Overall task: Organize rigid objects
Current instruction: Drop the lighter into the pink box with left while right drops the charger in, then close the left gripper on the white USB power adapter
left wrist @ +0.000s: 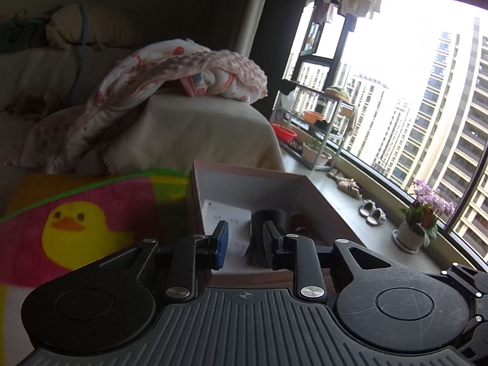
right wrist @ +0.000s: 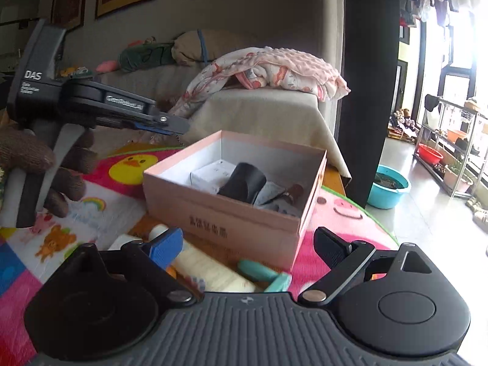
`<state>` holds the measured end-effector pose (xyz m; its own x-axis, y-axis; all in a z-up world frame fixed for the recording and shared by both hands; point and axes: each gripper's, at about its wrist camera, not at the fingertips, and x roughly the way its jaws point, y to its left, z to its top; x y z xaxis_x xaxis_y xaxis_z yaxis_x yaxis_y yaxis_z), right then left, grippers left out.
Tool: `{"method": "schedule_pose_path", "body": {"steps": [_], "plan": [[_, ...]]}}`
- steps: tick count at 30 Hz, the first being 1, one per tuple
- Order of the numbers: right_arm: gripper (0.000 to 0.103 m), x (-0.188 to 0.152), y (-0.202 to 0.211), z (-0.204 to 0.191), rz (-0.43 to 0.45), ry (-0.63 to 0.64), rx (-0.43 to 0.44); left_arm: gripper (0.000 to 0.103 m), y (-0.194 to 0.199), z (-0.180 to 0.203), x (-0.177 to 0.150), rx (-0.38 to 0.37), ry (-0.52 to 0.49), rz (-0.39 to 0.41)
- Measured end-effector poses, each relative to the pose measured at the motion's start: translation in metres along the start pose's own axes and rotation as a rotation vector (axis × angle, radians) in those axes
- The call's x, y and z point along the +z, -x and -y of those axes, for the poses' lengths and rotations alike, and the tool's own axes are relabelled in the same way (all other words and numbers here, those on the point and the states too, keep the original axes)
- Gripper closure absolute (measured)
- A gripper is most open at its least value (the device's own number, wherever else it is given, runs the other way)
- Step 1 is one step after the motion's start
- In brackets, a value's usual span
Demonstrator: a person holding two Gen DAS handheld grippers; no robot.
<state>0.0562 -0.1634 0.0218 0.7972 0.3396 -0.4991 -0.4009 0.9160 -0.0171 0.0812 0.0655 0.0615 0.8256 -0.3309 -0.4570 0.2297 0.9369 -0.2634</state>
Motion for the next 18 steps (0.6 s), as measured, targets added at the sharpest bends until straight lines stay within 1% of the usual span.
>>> {"method": "schedule_pose_path", "body": {"steps": [2, 4, 6, 8, 9, 11, 16, 18], "plan": [[0.010, -0.013, 0.006, -0.001, -0.022, -0.029, -0.003, 0.076, 0.015, -0.003, -0.018, 0.008, 0.025, -0.007], [0.010, -0.026, 0.011, -0.001, -0.046, -0.087, 0.020, 0.076, 0.025, -0.007, -0.034, 0.012, 0.073, -0.026], [0.010, -0.034, 0.012, 0.000, -0.059, -0.132, 0.034, 0.076, 0.029, -0.011, -0.045, 0.003, 0.130, -0.060], [0.010, -0.042, 0.008, 0.000, -0.073, -0.157, 0.018, 0.076, 0.030, -0.012, -0.052, 0.011, 0.161, -0.076], [0.010, -0.042, 0.005, -0.001, -0.083, -0.161, 0.005, 0.076, 0.031, -0.010, -0.054, 0.019, 0.154, -0.071], [0.010, -0.042, 0.005, 0.001, -0.077, -0.175, 0.003, 0.076, 0.031, -0.003, -0.055, 0.019, 0.120, -0.068], [0.010, -0.045, 0.006, 0.004, -0.073, -0.200, 0.001, 0.076, 0.023, 0.017, -0.060, -0.023, 0.084, -0.101], [0.010, -0.045, 0.006, 0.005, -0.070, -0.208, 0.002, 0.076, 0.019, 0.024, -0.063, -0.023, 0.062, -0.112]]}}
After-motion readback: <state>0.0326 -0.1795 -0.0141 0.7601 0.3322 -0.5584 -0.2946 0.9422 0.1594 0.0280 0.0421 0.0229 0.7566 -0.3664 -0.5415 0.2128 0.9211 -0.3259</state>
